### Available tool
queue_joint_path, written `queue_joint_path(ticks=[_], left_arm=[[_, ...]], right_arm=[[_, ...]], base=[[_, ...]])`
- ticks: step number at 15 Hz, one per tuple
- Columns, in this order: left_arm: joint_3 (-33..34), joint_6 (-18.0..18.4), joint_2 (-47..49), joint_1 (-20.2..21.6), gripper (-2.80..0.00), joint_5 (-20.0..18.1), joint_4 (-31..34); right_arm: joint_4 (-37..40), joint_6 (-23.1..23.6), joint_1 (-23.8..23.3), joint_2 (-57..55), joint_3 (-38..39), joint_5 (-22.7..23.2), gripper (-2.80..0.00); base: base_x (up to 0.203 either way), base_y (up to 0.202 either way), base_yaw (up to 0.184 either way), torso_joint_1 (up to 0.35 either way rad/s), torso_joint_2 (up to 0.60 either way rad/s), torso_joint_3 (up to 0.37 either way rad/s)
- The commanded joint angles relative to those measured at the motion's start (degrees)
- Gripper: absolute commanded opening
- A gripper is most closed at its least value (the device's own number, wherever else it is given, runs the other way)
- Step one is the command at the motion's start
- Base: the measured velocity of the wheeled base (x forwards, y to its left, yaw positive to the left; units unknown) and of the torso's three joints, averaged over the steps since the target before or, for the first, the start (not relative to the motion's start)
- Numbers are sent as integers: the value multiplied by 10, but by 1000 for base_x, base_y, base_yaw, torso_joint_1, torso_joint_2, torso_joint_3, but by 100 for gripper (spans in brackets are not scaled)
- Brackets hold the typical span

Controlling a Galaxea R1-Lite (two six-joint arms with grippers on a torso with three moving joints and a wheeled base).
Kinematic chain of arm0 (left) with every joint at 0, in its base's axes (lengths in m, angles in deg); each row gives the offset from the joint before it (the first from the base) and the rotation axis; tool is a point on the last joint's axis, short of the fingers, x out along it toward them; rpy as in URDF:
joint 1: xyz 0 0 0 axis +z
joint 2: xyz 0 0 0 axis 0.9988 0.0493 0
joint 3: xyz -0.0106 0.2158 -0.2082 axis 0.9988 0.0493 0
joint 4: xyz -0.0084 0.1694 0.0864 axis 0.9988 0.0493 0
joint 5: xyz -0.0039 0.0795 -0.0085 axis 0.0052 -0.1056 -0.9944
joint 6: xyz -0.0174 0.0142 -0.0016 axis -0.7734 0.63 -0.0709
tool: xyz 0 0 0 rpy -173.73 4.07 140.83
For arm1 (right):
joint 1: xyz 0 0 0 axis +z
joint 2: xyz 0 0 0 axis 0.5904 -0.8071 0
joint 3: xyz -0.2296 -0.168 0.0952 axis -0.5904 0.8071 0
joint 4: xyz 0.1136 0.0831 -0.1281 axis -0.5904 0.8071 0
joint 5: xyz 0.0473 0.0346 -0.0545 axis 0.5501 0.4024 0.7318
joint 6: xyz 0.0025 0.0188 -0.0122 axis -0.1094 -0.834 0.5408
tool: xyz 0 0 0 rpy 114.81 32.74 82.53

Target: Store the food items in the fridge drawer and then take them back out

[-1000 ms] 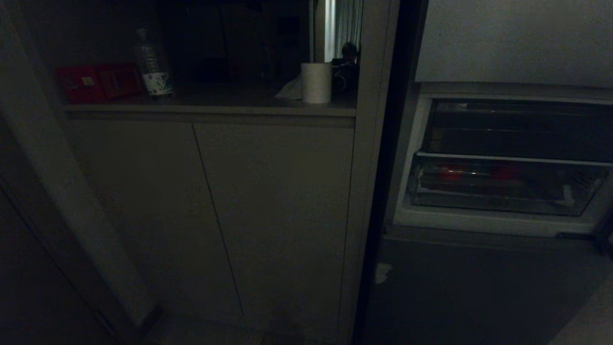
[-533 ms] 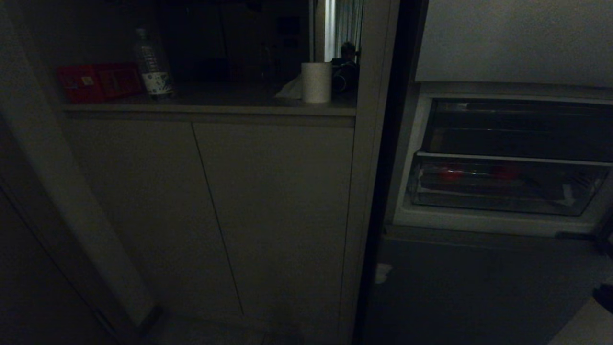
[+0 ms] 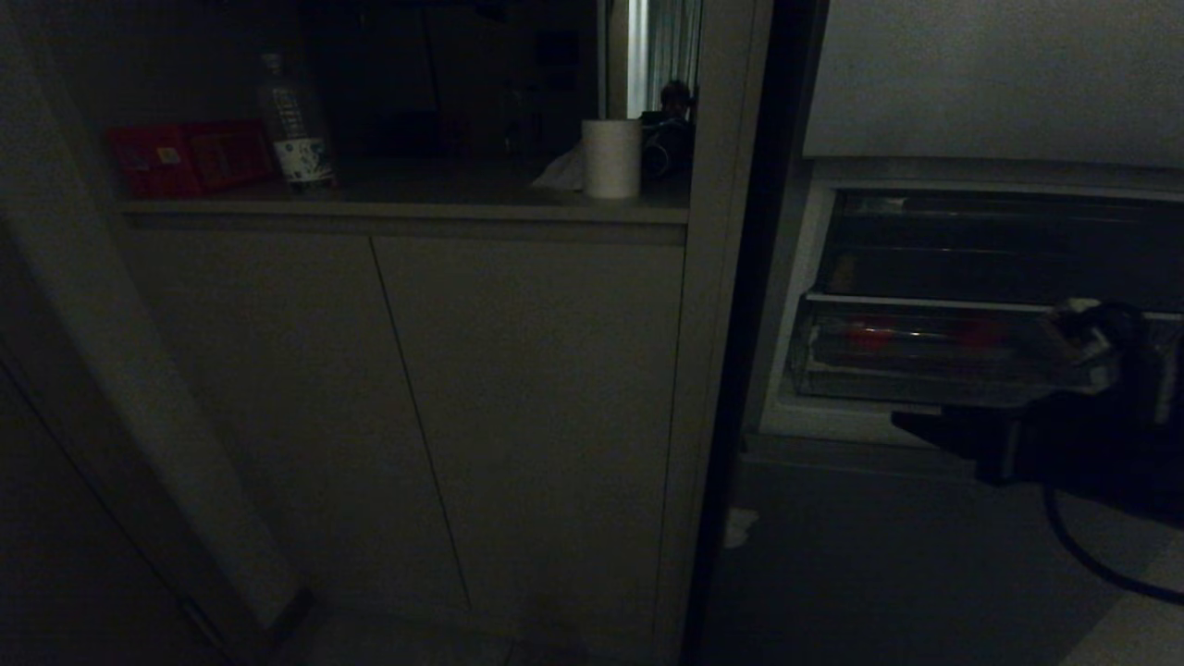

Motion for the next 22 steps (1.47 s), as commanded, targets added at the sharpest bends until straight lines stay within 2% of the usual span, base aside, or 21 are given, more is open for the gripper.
queue_joint_path(ticks=[1,3,5,10,18,22], left_arm=[[0,0,0,0,-280,0,0],[0,0,0,0,-280,0,0],[0,0,0,0,-280,0,0],[0,0,0,0,-280,0,0],[0,0,0,0,-280,0,0],[0,0,0,0,-280,0,0]], right_arm=[[-156,-3,11,-190,-31,-46,0],[-284,-4,22,-279,-56,-117,0],[-360,-7,29,-320,-78,-163,0],[-366,-5,38,-333,-131,-233,0],[-365,15,58,-386,-216,-278,0],[-364,27,58,-415,-246,-286,0]], base=[[0,0,0,0,0,0],[0,0,0,0,0,0],[0,0,0,0,0,0],[0,0,0,0,0,0],[0,0,0,0,0,0],[0,0,0,0,0,0]])
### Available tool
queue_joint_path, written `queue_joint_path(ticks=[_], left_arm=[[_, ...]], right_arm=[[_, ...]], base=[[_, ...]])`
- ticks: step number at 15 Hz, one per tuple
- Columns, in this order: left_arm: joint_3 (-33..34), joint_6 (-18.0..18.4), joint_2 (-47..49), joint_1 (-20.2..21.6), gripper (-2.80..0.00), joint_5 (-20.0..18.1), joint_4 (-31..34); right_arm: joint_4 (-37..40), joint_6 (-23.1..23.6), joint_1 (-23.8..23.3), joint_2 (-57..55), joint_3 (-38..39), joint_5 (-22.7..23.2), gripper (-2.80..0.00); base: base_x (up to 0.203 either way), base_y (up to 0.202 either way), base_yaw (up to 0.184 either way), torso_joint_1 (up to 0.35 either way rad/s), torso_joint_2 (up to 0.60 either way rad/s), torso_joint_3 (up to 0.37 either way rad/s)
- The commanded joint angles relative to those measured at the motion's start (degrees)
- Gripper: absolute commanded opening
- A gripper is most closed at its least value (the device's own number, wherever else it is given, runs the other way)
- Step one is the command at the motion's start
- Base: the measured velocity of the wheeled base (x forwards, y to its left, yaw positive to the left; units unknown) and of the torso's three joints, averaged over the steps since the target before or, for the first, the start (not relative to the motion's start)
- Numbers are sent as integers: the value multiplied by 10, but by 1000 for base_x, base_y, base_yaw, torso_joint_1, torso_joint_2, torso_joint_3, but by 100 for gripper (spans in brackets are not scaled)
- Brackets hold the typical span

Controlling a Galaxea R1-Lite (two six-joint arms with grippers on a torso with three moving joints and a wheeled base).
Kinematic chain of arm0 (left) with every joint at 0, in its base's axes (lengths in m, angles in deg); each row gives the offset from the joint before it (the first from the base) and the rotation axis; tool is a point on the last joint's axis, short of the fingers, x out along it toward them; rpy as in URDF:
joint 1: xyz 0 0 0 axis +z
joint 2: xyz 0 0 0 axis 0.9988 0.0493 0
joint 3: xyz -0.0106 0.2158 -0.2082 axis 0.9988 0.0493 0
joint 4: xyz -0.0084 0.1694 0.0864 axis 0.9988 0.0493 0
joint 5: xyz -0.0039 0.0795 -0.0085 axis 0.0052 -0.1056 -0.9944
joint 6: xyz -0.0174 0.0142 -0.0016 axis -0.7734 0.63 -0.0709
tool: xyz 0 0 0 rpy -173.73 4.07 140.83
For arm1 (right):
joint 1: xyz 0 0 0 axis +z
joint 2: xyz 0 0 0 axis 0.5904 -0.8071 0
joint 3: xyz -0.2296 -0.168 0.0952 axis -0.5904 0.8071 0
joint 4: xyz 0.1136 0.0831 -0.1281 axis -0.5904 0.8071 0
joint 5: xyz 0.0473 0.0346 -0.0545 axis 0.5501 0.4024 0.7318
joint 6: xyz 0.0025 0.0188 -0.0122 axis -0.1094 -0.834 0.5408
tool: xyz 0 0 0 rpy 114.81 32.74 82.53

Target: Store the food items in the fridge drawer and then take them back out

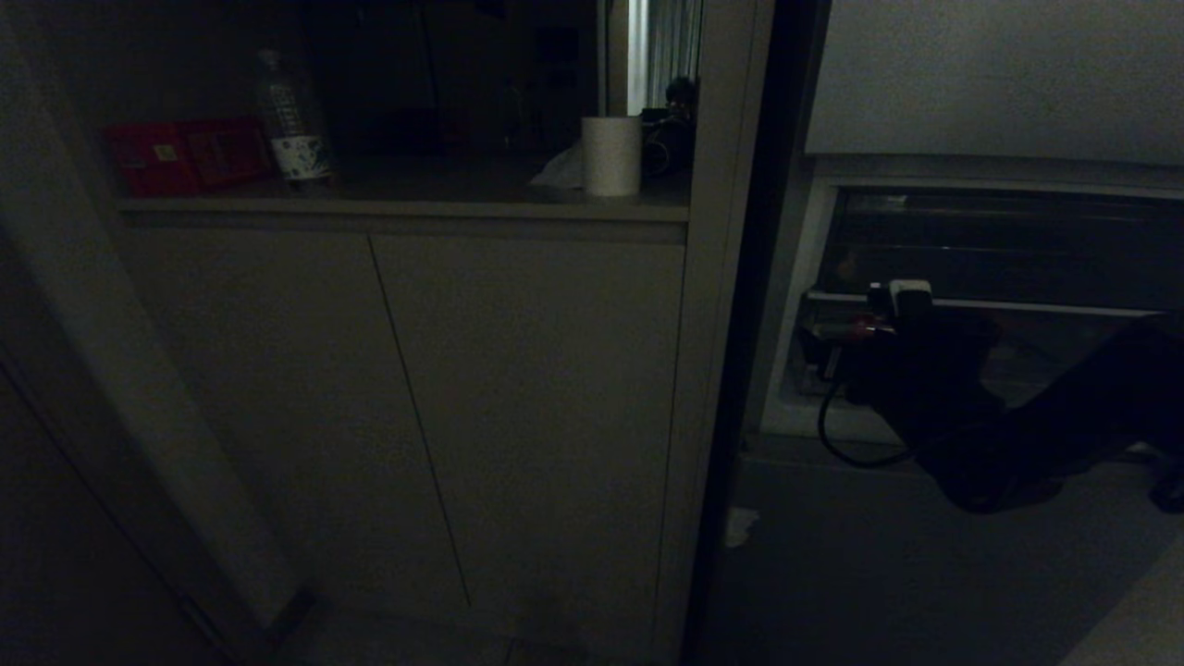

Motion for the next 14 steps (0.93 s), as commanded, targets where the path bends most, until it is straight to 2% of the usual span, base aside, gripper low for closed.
queue_joint_path(ticks=[1,7,10,14], left_arm=[[0,0,0,0,-280,0,0],[0,0,0,0,-280,0,0],[0,0,0,0,-280,0,0],[0,0,0,0,-280,0,0]], right_arm=[[-4,0,0,-22,-17,-2,0],[-2,0,-1,-41,-55,-3,0],[-2,1,-1,-62,-88,-26,0],[-2,1,-1,-70,-94,-27,0]], base=[[0,0,0,0,0,0],[0,0,0,0,0,0],[0,0,0,0,0,0],[0,0,0,0,0,0]])
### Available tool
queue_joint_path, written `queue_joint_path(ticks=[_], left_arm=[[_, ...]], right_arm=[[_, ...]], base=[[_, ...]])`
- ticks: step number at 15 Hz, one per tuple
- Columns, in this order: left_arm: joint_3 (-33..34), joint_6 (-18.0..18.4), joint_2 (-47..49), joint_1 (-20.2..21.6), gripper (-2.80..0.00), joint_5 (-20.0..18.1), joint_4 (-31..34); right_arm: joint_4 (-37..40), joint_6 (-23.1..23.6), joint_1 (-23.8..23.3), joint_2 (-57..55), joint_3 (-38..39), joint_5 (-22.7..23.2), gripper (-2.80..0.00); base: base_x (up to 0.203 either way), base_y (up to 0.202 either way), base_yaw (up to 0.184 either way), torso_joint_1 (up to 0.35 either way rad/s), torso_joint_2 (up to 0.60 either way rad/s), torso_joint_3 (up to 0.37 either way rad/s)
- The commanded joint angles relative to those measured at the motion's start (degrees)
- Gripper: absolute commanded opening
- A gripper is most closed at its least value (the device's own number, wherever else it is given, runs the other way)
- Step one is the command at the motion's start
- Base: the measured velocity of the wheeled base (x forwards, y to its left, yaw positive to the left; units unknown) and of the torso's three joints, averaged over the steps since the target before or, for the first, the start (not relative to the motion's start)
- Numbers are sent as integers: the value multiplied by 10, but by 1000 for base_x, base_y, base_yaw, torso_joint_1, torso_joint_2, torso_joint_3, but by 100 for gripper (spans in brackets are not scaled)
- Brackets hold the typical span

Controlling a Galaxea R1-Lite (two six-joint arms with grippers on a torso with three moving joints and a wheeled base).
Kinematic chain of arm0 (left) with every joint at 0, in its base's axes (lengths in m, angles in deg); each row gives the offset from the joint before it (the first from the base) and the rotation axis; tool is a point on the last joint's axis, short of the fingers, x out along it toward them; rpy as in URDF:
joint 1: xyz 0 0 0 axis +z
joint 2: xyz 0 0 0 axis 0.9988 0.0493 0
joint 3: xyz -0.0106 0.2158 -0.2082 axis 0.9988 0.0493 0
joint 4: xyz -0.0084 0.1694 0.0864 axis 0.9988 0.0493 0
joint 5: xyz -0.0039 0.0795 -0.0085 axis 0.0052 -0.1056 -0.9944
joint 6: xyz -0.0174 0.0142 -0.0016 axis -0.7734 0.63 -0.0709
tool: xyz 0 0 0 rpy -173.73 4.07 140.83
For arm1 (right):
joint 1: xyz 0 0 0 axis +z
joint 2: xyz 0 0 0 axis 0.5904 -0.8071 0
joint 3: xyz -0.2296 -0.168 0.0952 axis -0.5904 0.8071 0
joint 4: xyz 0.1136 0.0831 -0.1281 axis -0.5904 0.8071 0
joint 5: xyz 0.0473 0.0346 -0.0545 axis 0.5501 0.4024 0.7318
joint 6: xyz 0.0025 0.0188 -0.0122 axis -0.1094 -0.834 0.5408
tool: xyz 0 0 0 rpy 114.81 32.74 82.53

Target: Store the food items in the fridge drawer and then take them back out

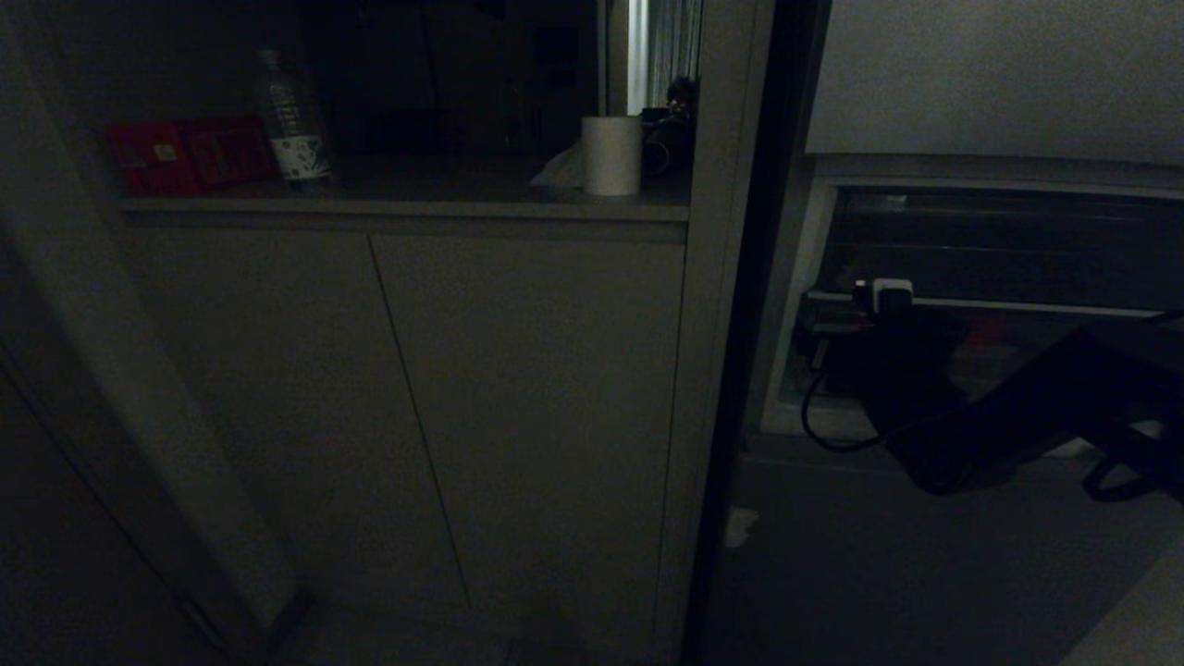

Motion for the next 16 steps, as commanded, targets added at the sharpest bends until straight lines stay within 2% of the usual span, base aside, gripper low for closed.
queue_joint_path(ticks=[1,3,4,10,16], left_arm=[[0,0,0,0,-280,0,0],[0,0,0,0,-280,0,0],[0,0,0,0,-280,0,0],[0,0,0,0,-280,0,0],[0,0,0,0,-280,0,0]], right_arm=[[-4,0,0,-4,-3,-1,0],[-4,0,1,-4,-2,-1,0],[-4,0,2,-4,-2,-1,-280],[-3,-1,33,-5,-3,-1,-280],[-4,-3,35,-3,1,-3,-280]], base=[[0,0,0,0,0,0],[0,0,0,0,0,0],[0,0,0,0,0,0],[0,0,0,0,0,0],[0,0,0,0,0,0]])
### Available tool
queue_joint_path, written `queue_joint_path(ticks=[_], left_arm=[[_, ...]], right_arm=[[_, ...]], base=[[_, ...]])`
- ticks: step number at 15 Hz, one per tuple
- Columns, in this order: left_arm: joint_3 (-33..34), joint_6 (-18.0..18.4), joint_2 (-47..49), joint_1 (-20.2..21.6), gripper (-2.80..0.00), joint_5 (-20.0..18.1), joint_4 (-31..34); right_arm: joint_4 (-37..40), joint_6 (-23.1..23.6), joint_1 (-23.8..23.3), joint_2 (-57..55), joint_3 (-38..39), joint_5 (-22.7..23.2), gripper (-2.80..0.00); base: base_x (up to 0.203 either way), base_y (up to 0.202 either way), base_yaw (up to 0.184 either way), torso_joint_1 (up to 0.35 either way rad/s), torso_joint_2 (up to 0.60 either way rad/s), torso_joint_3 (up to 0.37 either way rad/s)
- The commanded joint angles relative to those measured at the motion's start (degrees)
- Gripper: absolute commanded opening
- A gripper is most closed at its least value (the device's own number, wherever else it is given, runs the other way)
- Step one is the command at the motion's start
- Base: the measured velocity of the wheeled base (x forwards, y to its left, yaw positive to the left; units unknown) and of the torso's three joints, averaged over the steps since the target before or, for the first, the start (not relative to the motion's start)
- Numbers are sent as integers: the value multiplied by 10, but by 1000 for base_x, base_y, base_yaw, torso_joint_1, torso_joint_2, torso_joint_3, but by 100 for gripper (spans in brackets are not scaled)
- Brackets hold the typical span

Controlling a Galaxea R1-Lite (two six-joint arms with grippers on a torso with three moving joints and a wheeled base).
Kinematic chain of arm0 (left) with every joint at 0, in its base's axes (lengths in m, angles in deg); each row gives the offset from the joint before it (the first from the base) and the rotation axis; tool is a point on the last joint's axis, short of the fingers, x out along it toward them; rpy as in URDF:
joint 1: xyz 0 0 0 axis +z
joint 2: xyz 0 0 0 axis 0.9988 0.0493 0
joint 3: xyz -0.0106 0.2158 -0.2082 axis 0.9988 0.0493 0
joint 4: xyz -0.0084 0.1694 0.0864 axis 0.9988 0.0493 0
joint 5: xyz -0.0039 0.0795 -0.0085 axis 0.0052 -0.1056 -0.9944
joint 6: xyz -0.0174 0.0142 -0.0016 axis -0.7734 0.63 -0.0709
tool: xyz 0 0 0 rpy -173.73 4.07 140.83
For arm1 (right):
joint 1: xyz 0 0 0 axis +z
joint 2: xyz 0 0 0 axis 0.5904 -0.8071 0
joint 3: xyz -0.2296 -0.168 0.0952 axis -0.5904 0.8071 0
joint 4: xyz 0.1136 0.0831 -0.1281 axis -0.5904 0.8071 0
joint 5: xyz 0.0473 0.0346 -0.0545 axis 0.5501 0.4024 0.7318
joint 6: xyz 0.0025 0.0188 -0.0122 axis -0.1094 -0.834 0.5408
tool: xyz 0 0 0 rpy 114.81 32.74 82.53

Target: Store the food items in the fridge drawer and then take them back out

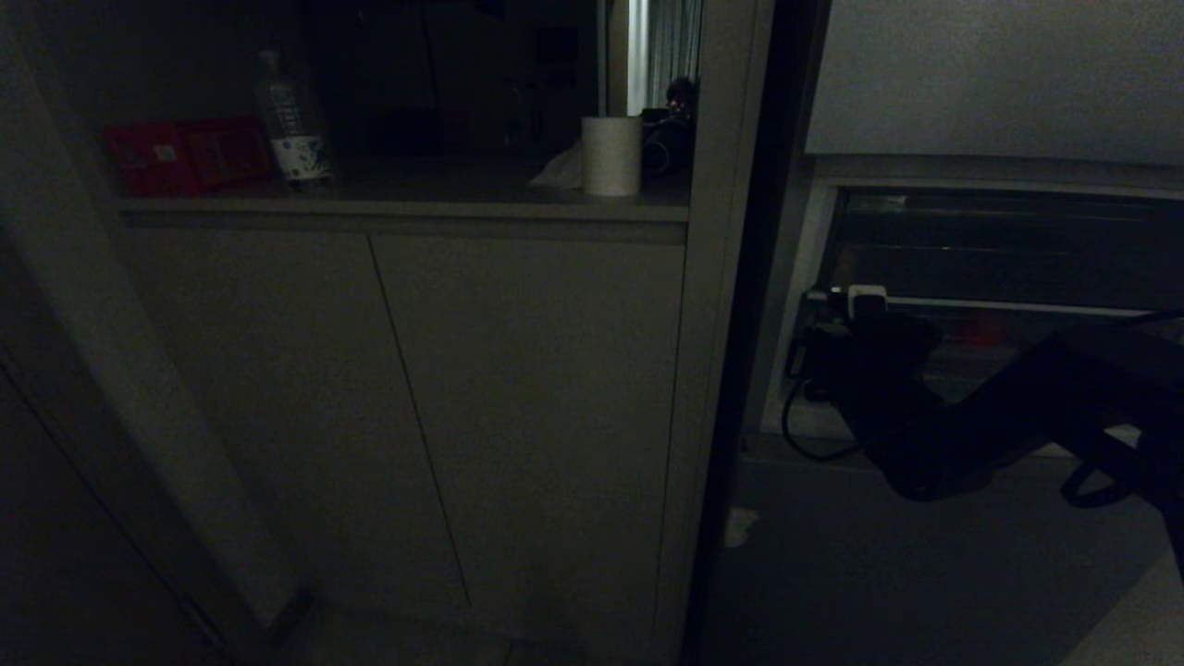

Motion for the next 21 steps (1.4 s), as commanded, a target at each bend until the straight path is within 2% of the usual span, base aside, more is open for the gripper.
queue_joint_path(ticks=[1,6,13,17,21], left_arm=[[0,0,0,0,-280,0,0],[0,0,0,0,-280,1,0],[0,0,0,0,-280,0,0],[0,0,0,0,-280,0,0],[0,0,0,0,-280,0,0]], right_arm=[[-7,-1,0,6,8,-9,-280],[-27,-15,0,65,103,-8,-280],[-156,-19,2,123,291,-6,-280],[-201,-22,3,130,355,-7,-280],[-200,-21,3,137,400,-11,-280]], base=[[0,0,0,0,0,0],[0,0,0,0,0,0],[0,0,0,0,0,0],[0,0,0,0,0,0],[0,0,0,0,0,0]])
